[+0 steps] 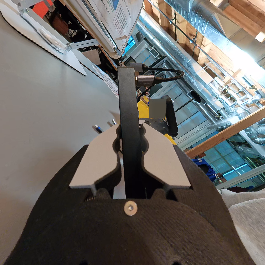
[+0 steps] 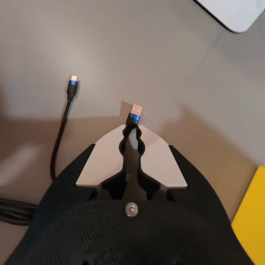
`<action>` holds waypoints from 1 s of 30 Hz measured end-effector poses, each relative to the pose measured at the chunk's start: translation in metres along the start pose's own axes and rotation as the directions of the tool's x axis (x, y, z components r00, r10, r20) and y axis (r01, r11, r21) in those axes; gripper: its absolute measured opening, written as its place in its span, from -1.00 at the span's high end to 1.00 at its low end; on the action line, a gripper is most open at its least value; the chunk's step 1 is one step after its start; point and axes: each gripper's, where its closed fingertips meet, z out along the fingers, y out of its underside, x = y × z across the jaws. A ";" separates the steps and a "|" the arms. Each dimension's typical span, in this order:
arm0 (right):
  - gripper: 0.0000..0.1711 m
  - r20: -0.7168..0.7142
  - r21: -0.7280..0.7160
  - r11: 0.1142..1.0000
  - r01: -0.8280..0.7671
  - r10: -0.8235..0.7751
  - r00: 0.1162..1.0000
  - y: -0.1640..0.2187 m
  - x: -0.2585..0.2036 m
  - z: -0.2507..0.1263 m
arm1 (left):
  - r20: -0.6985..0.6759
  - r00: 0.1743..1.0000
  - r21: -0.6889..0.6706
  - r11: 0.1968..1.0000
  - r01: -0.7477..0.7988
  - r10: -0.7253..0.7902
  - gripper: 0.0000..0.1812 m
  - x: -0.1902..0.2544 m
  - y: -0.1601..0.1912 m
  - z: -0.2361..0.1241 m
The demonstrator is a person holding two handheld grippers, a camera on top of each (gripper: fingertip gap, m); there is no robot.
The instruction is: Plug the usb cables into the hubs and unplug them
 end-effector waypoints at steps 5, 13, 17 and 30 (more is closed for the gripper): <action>0.87 0.123 0.224 0.974 0.025 -0.054 0.991 -0.043 -0.030 -0.031 | 0.000 0.999 0.007 0.999 -0.036 0.036 0.72 0.003 -0.002 -0.001; 0.87 0.530 0.313 0.944 -0.104 -0.083 0.844 -0.073 -0.107 -0.077 | -0.001 0.984 -0.012 0.984 -0.179 0.179 0.71 0.014 -0.004 0.000; 0.87 0.669 0.253 0.951 -0.177 -0.040 0.742 -0.074 -0.131 -0.087 | 0.022 0.941 -0.078 0.939 -0.335 0.338 0.71 0.017 -0.001 0.002; 0.87 0.809 0.143 0.916 -0.376 0.110 0.577 -0.082 -0.138 -0.104 | 0.037 0.763 -0.207 0.752 -0.626 0.645 0.71 0.020 0.013 0.007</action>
